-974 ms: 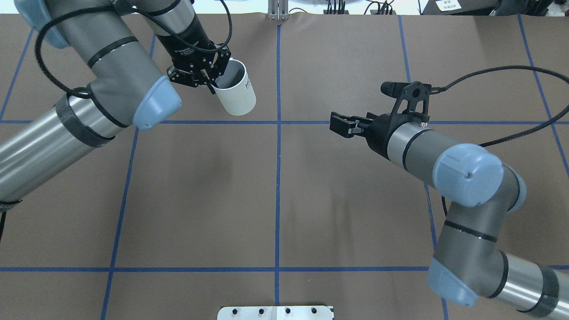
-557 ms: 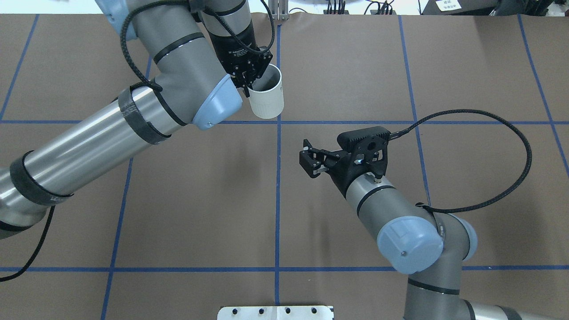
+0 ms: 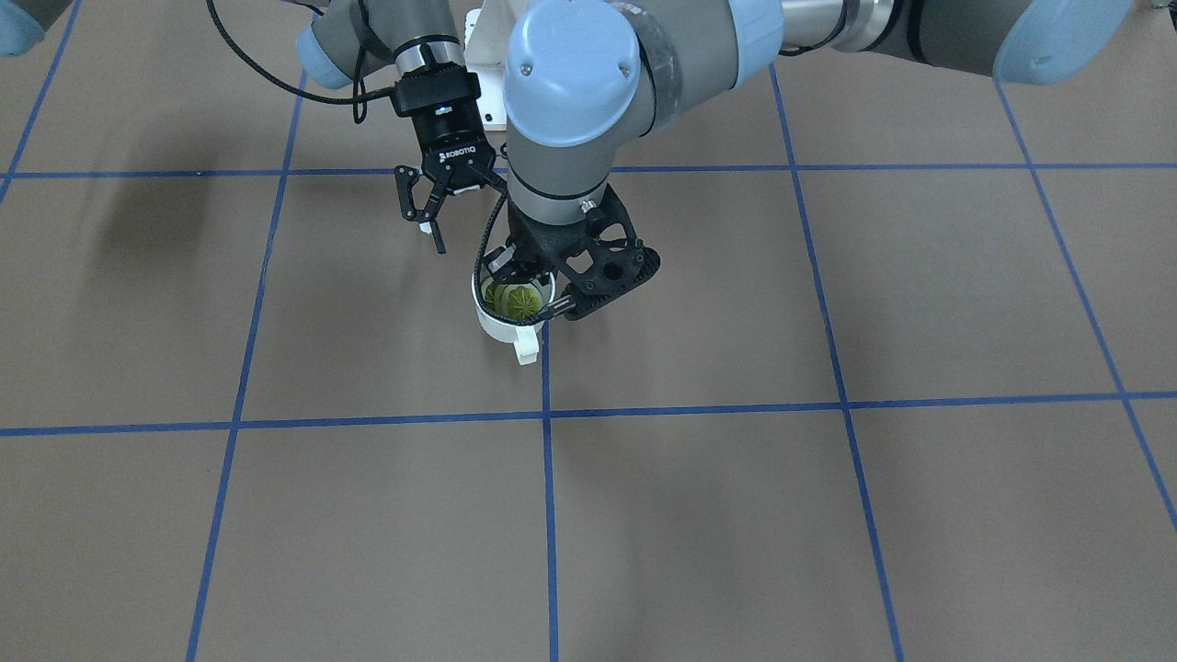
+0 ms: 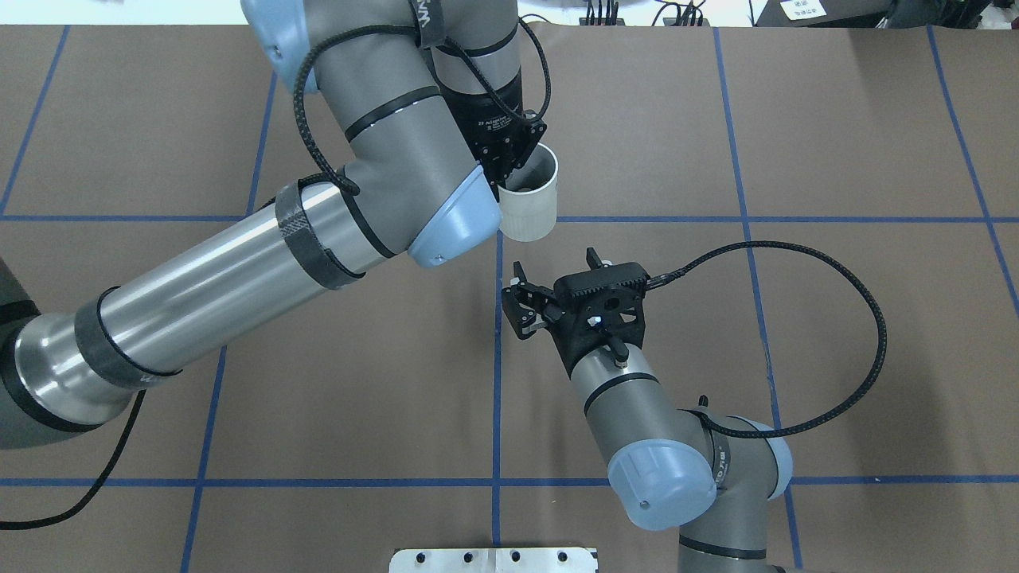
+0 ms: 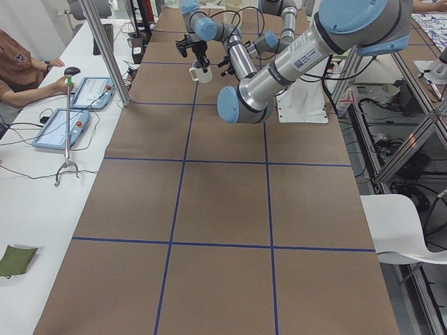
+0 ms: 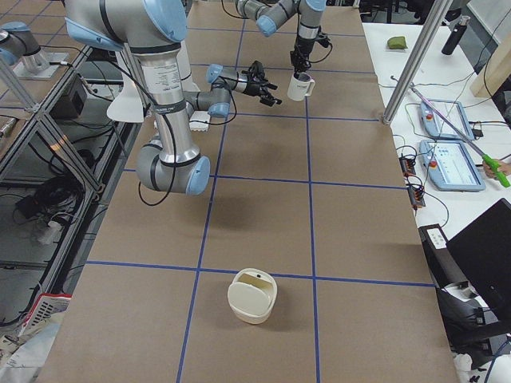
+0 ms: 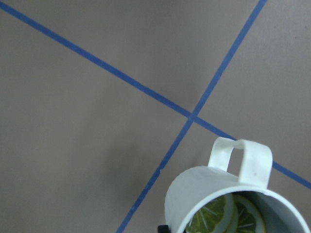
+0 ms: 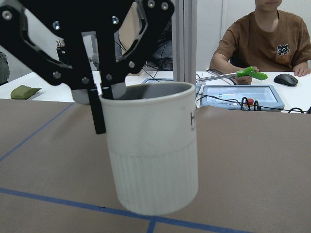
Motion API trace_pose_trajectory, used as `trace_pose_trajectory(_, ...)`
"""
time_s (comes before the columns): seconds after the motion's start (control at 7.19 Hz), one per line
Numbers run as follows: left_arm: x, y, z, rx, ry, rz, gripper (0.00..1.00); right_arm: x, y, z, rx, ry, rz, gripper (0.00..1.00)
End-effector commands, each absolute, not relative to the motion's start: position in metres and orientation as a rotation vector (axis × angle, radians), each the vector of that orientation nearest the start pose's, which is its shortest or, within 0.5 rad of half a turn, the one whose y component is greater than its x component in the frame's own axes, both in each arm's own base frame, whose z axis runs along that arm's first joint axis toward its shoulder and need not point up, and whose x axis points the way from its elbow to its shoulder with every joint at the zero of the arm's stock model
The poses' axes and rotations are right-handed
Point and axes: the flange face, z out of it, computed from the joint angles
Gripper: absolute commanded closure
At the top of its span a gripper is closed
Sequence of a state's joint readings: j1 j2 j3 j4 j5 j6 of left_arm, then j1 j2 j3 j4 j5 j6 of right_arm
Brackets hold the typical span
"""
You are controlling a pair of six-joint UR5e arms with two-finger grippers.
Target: Left arm hands cup to right arm to dump lemon
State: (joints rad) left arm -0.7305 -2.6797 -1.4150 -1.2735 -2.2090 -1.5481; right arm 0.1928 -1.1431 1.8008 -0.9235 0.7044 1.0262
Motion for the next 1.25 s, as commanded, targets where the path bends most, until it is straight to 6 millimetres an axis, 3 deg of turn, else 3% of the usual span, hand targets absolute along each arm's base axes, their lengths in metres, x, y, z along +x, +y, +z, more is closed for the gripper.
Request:
trace_pose_trajectory(0.0, 0.511, -0.531, 0.031, -0.36, 0.813, -0.447, 1.0, -0.53, -0.318, 0.234, 1.132, -0.829, 0.284, 0.02)
trace_pose_trajectory(1.11, 0.532, -0.506, 0.025, -0.382, 0.791, -0.413, 1.0, -0.534, -0.319, 0.234, 1.148, -0.807, 0.268, 0.02)
